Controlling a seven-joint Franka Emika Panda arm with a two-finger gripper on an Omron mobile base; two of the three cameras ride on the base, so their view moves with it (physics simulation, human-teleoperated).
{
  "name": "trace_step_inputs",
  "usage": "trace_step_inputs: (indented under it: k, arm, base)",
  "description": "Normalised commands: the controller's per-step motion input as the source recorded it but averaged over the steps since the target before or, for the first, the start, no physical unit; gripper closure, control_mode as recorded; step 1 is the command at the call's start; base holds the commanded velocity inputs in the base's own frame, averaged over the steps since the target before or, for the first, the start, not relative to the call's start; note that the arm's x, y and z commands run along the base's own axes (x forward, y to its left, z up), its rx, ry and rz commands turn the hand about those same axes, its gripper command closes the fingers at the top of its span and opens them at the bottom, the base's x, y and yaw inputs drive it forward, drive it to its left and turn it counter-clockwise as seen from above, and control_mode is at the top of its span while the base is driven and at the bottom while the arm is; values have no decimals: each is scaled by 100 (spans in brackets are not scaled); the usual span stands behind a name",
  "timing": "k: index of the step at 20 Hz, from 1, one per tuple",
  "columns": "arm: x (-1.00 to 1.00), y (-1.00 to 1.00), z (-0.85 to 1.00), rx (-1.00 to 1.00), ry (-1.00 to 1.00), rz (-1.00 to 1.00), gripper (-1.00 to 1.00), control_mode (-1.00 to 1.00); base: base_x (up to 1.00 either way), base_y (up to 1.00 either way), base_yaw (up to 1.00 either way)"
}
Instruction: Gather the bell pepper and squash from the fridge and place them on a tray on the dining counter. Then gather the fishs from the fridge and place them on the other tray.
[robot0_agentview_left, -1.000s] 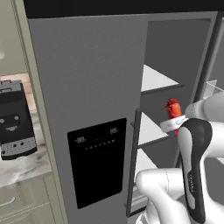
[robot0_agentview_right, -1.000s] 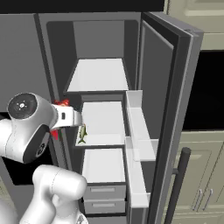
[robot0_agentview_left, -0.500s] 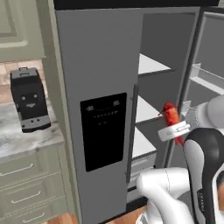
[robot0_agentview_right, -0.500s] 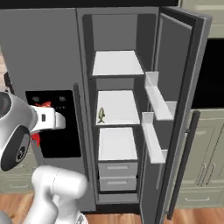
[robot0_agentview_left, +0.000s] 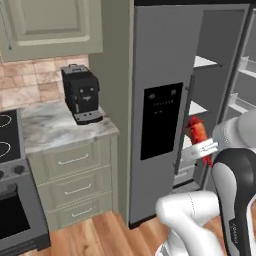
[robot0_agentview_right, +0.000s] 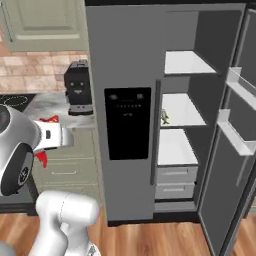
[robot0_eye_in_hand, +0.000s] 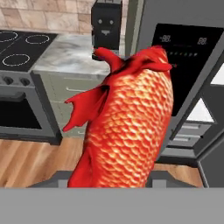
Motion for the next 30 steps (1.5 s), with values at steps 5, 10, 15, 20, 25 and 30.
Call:
trace_step_inputs:
  k: [5,10,15,20,25,30]
  arm:
    - [0,0,0,0,0,0,100,100]
    - [0,0,0,0,0,0,100,100]
    - [0,0,0,0,0,0,100,100]
    - [0,0,0,0,0,0,100,100]
    - [0,0,0,0,0,0,100,100]
    - [0,0,0,0,0,0,100,100]
  base:
    - [-47,100,-11]
    - [-37,100,-24]
    - [-43,100,-32]
    - [-35,64,-69]
    - [-5,1,-99]
    - [0,0,-100]
